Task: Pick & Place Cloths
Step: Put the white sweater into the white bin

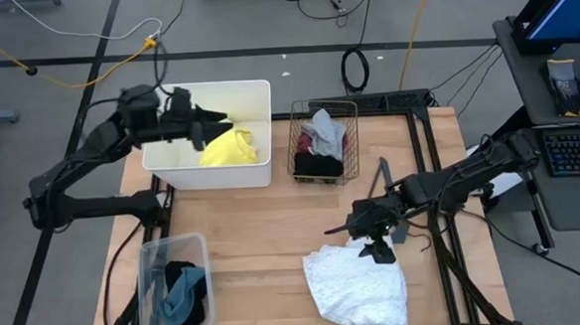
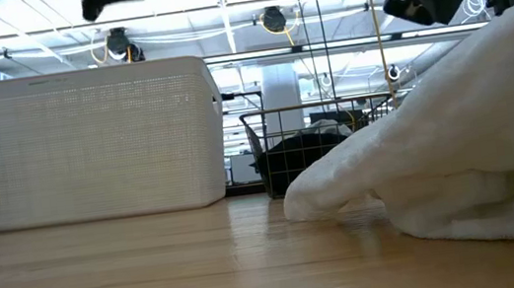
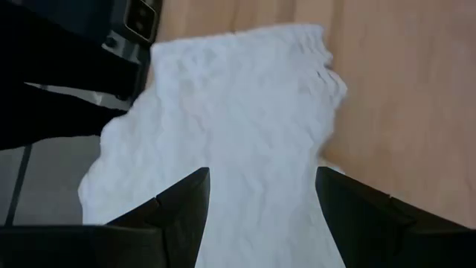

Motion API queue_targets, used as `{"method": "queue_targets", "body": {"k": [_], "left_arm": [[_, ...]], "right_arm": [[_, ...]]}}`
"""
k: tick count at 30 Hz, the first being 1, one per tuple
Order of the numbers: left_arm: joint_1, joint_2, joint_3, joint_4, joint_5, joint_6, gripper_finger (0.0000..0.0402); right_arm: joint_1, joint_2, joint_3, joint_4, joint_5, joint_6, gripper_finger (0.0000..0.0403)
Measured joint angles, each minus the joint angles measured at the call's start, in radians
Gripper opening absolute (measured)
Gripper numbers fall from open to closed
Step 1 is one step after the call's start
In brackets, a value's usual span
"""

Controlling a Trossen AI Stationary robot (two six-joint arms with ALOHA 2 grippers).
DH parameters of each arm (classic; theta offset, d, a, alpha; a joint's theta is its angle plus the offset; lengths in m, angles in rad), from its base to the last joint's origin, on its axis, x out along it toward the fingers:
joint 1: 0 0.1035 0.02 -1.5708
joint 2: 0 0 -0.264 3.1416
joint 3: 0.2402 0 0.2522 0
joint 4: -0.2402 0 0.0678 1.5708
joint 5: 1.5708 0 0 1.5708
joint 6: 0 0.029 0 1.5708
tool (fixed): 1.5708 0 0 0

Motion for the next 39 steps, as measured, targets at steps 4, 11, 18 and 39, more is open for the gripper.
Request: {"method": "queue_targets", "body": {"k": [4,11,18,39], "left_arm": [[-0.075,-0.05,0.0,0.073,0.0,0.032,0.0314],[-0.199,-0.084,0.0,0.161,0.0,0.082,0.0313],[-0.292,-0.072,-0.001,0.202,-0.013,0.113,0.0319],[-0.525,0.076,-0.001,0.362,-0.099,0.104,0.0317]], "right_arm": [[0.012,0.001,-0.047,0.117,0.003,-0.002,0.0238],[0.026,0.055,-0.067,0.15,0.026,-0.005,0.0238],[0.038,0.176,-0.067,0.168,0.03,-0.047,0.0238],[0.031,0.503,-0.062,0.185,0.102,-0.113,0.0214]]}}
